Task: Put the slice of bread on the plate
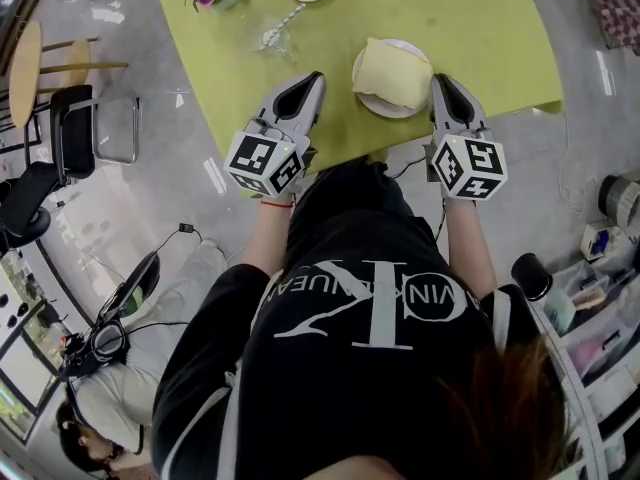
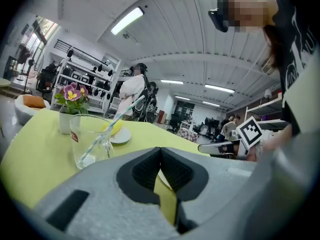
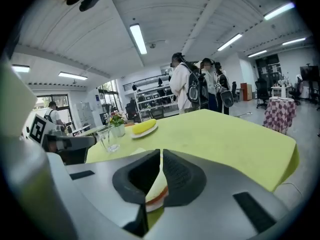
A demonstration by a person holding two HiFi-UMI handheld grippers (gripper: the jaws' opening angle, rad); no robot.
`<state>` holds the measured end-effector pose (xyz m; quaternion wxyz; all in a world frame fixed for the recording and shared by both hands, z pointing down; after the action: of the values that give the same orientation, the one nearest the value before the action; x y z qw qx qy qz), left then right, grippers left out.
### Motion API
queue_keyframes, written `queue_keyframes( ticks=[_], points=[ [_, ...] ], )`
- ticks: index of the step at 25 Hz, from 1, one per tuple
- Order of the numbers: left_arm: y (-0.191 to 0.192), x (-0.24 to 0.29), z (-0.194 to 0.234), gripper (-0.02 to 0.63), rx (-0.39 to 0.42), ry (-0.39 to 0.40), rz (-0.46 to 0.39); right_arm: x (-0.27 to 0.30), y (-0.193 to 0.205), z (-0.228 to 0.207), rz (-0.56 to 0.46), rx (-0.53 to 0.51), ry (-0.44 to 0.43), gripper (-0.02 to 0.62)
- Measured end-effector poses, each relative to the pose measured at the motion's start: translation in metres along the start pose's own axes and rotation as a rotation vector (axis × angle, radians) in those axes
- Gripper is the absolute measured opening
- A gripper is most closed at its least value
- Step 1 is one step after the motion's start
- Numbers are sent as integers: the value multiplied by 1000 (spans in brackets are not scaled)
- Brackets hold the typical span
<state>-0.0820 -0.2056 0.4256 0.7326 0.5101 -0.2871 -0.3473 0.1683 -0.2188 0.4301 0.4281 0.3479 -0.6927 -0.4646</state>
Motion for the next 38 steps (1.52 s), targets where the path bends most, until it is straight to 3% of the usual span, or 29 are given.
queue_keyframes(
  ticks=[1, 22, 38],
  points=[
    [-1, 1, 0, 8, 5, 2, -4, -1, -2, -1, -12, 4, 7, 2],
    [-43, 24, -17, 8, 114, 66, -88, -33, -41, 0, -169, -35, -12, 0],
    [-81, 25, -24, 7, 193, 55, -180, -49, -74, 4, -289, -71, -30, 0]
  ],
)
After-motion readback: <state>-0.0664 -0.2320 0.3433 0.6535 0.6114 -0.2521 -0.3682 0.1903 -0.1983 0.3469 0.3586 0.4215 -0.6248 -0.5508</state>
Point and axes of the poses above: the fingertips, and each gripper's own axes: x forward along the fingers, z to its left, y out of its underside, the point moved 6 cm from there along -x, backward along the fingers, and after that the axes turned 9 degrees about -z, right-handed, at the moved point
